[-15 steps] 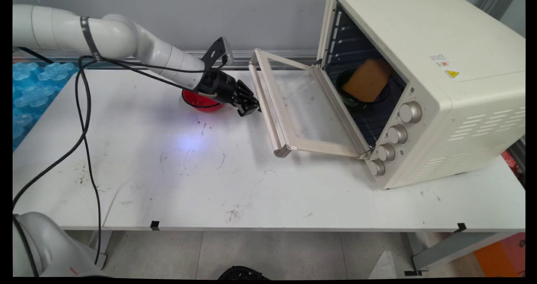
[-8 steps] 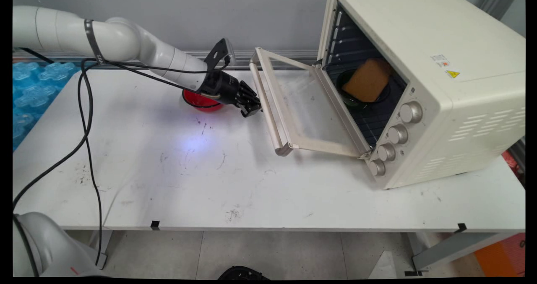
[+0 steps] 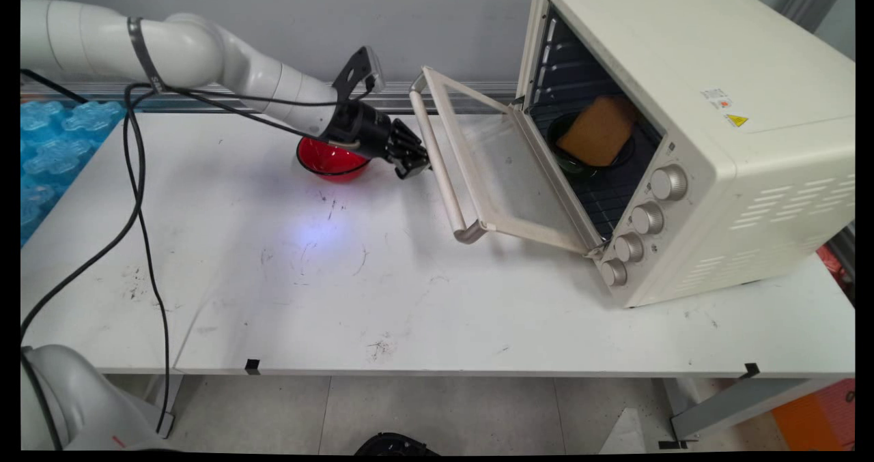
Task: Close the oven
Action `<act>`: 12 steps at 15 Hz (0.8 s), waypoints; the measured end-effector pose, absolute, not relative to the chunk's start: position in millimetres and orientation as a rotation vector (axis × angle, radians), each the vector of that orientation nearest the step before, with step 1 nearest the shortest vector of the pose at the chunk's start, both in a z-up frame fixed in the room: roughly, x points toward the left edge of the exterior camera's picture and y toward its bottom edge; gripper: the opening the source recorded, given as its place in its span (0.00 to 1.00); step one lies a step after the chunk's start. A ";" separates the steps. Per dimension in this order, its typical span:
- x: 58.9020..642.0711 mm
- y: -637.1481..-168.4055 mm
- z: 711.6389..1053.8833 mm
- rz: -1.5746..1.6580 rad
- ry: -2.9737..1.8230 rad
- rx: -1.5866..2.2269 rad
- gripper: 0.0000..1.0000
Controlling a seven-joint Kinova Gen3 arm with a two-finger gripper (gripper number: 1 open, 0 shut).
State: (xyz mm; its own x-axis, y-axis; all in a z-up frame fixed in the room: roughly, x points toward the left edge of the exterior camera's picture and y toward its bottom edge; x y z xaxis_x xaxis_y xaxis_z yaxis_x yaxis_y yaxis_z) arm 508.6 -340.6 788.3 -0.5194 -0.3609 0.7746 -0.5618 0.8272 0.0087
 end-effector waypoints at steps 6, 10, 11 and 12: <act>502.7 -347.4 812.4 0.330 -2.163 0.650 0.00; 493.9 -358.6 828.6 0.350 -2.152 0.636 0.00; 490.8 -362.1 831.9 0.354 -2.149 0.632 0.00; 487.6 -365.9 835.7 0.358 -2.144 0.628 0.00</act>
State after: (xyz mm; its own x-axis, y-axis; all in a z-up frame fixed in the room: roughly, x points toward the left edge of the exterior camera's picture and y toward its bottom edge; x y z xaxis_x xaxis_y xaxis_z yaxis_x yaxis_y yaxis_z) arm 487.6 -365.9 835.7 -0.5120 -0.3090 0.8015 -0.5528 0.8327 -0.0322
